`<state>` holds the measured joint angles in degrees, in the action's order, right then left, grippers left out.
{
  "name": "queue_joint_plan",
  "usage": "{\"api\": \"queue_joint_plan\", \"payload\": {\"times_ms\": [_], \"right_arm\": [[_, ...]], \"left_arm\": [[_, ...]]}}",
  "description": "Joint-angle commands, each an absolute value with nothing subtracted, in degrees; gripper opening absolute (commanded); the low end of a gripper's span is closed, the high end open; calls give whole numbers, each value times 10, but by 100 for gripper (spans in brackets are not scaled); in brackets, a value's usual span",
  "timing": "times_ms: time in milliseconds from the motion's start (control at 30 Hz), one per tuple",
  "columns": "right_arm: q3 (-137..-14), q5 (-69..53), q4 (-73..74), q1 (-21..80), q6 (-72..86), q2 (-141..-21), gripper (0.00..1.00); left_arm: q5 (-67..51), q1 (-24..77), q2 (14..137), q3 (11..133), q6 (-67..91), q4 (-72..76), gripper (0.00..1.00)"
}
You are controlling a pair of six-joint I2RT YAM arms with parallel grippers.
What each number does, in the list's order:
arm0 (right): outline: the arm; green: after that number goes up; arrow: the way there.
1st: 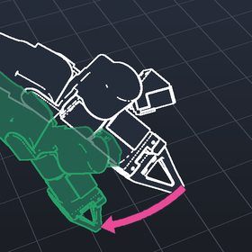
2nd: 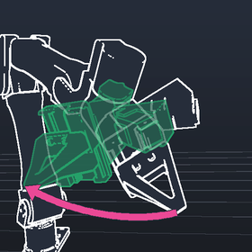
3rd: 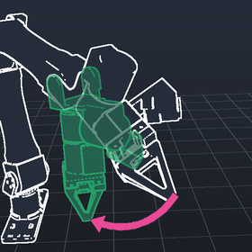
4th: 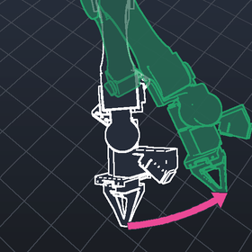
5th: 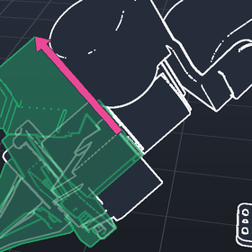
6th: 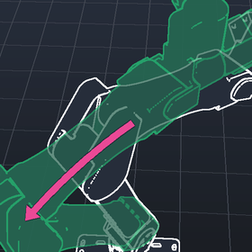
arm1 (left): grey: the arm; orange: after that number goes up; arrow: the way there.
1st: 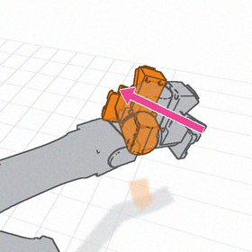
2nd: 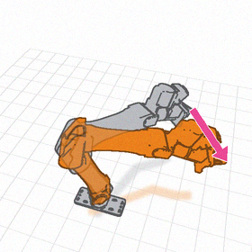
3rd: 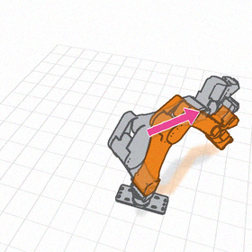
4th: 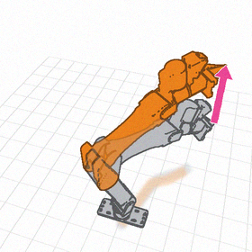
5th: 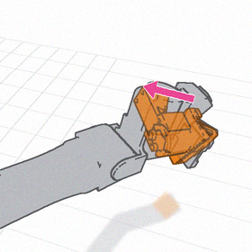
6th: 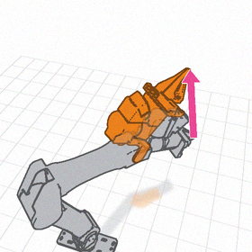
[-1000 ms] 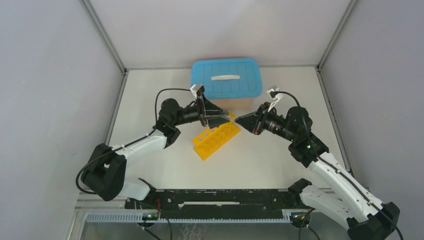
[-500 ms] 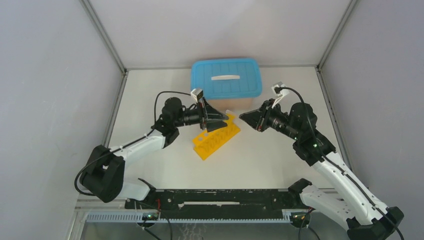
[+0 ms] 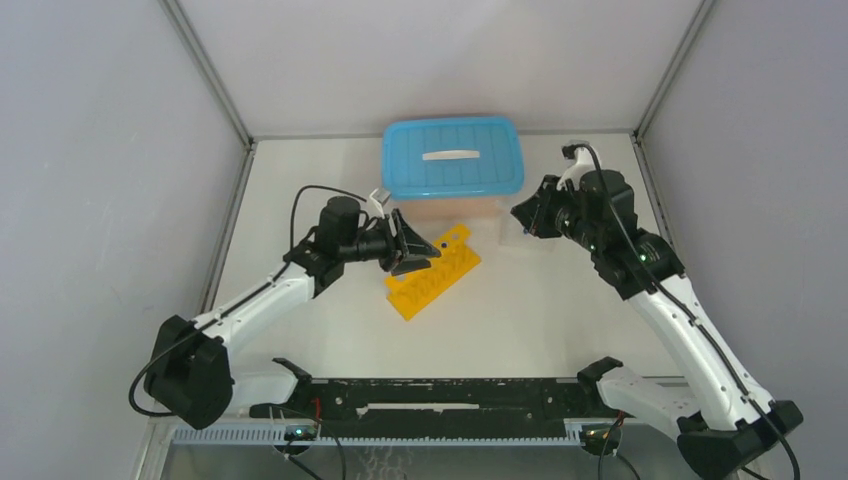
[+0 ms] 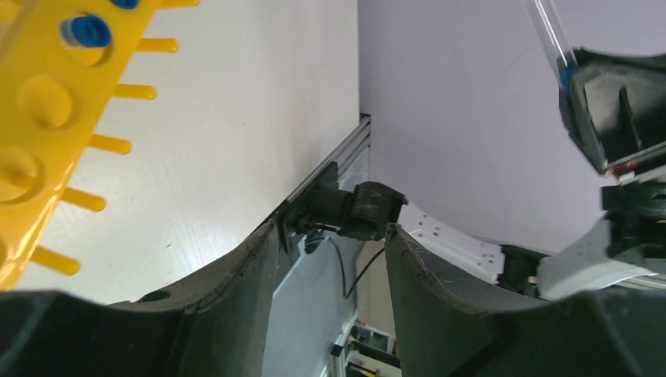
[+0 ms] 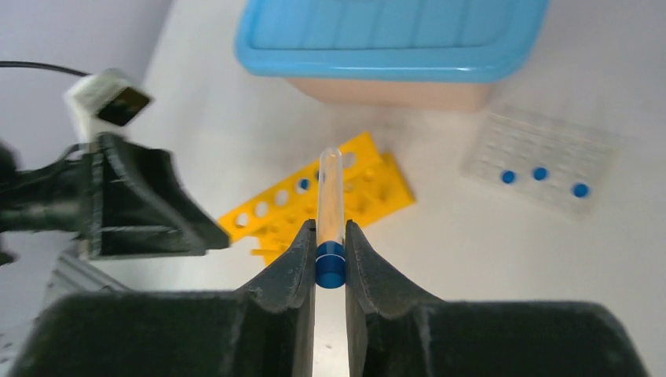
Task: Organize the chemistry lab equipment
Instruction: Insert the test tube into the slot of the test tube rack.
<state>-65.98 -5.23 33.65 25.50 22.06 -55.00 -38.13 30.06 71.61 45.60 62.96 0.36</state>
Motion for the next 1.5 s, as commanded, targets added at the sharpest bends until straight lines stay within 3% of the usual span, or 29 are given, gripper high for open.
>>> {"api": "queue_joint_plan", "payload": {"times_ms": [0,667,1467], "right_arm": [[-718,34,438,245,173,-591,15],[-836,112,631,225,129,-730,13],[-970,91,671,224,108,-913,12]], "left_arm": [[-356,296,688,497,578,-52,56],[-342,295,663,504,559,-86,56],[-358,281,669,504,548,-91,55]]}}
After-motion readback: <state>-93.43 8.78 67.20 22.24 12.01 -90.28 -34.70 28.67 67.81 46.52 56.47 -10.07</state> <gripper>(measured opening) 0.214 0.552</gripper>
